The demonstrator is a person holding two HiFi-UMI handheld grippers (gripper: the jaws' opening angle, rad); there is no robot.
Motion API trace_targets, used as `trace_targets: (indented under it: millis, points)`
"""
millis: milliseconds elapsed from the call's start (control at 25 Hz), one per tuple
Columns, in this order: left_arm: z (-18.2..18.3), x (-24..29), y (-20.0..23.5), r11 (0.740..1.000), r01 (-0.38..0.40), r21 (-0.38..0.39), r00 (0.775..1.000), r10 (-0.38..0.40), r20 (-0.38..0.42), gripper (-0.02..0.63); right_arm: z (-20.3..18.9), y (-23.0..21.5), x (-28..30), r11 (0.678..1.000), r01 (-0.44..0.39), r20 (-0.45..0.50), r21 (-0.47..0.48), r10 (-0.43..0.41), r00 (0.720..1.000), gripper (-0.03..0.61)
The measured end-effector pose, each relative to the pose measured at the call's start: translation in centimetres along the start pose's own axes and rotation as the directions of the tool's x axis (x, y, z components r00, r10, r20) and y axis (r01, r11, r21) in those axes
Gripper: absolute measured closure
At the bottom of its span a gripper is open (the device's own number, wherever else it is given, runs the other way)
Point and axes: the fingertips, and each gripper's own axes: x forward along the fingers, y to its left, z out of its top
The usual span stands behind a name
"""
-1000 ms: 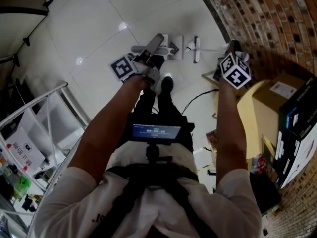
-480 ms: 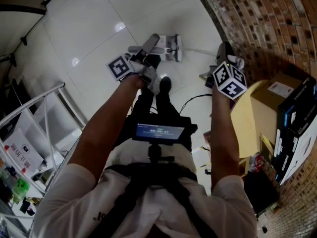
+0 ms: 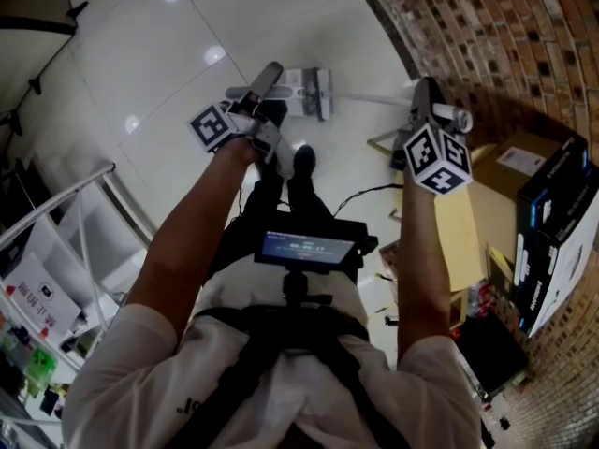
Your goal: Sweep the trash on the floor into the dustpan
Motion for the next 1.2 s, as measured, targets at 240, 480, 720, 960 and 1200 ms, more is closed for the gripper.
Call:
trace_targets:
  millis: [240,480,720,960,1200]
  points:
    - [0.6,-0.2,0.1,1.0,0.01,0.004,1.0,-0.01,-0.01,0.614,0.4,0.7,-0.4,1.0,0.007,-0.005,-0.028,-0.007,1.0,0.557]
    - [0.8,0.2,0.1,1.0,0.013,0.001,1.0,-0.013,-0.012,0.614,1.6,0.9,-0.9,0.999,0.002,0.012,-0.032,-0.002,1.0,0.557]
    - [1.1,0.6,0.3,1.0,0.01,-0.001,1.0,-0.01,-0.03,0.614,3.4,1.4,-1.5,0.999,-0.001,0.044,-0.037,0.003,0.999,0.557]
    - [1.7,1.1,0.6,1.0,0.01,-0.004,0.999,-0.01,-0.034,0.614,5.3,1.1,-2.5,0.999,0.01,0.081,-0.036,-0.007,0.997,0.557]
    - [2.6,1.4,0.8,0.999,0.032,-0.016,0.999,-0.032,-0.008,0.614,6.3,0.0,-3.2,0.999,0.042,0.106,-0.032,-0.038,0.994,0.558]
